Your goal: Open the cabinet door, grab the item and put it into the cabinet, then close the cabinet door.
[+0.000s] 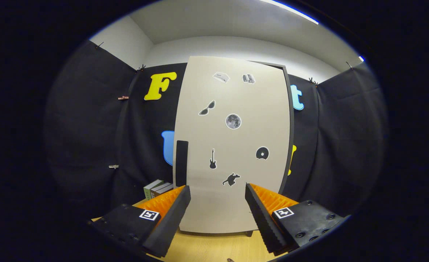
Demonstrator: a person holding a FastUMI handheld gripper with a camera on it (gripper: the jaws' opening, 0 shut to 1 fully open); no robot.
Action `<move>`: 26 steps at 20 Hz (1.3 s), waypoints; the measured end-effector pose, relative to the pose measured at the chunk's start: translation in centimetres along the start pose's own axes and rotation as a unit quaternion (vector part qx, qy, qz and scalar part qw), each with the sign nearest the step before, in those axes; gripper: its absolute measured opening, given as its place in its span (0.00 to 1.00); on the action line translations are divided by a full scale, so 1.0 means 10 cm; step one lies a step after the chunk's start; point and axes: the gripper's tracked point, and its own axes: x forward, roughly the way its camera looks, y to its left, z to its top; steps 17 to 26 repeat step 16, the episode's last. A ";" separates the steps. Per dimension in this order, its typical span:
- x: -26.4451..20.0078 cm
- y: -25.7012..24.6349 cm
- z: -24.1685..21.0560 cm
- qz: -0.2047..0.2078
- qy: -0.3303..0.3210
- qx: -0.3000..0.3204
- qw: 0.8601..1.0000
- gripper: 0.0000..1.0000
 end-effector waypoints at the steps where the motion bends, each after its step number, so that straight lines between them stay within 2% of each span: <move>1: 0.00 -0.01 0.00 -0.001 0.000 0.001 1.000 0.98; 26: 0.04 0.00 -0.07 -0.008 0.007 0.000 1.000 0.98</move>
